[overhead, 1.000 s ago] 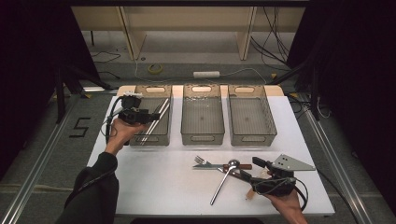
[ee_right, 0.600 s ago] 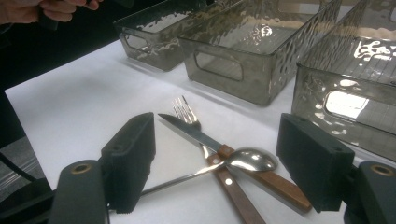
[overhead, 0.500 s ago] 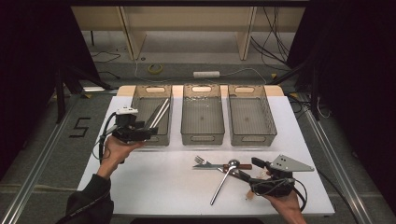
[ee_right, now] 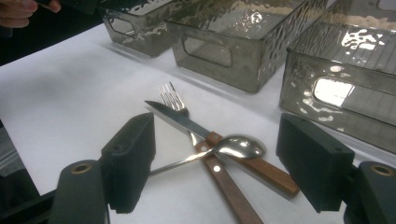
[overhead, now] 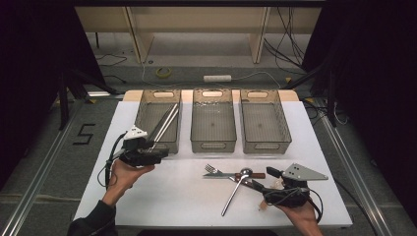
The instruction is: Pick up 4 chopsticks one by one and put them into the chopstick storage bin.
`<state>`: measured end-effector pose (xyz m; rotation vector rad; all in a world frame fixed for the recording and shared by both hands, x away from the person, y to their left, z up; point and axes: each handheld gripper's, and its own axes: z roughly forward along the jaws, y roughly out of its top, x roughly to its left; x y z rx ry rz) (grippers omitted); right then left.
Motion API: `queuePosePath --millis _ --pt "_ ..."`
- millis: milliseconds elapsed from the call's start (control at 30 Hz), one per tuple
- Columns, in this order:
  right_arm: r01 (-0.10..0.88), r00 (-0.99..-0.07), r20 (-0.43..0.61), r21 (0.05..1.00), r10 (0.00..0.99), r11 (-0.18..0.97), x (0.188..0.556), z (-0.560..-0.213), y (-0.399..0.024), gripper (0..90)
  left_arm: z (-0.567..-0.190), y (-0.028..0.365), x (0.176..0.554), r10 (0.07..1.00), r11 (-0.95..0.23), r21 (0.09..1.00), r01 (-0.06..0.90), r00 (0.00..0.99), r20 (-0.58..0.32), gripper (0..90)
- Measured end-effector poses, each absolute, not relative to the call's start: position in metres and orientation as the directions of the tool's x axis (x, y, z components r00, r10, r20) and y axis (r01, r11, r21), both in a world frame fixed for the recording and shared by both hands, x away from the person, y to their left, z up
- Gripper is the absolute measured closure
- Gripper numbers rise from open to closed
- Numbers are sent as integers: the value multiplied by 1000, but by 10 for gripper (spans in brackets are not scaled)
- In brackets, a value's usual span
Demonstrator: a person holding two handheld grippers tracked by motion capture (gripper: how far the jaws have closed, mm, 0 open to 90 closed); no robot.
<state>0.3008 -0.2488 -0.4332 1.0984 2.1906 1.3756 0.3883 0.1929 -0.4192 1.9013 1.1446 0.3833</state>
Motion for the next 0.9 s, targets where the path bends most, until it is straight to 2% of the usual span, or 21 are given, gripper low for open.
queuePosePath --millis 200,567,900 --pt "467 -607 68 837 791 286 299 -435 -246 294 -427 195 374 834 -200 799 567 526 -165 277" --pt "542 -516 60 796 855 271 292 -438 -245 292 -432 193 350 828 -204 802 561 535 -164 265" --pt "545 -486 56 800 872 252 286 -438 -246 289 -433 173 333 815 -229 808 543 561 -147 257"
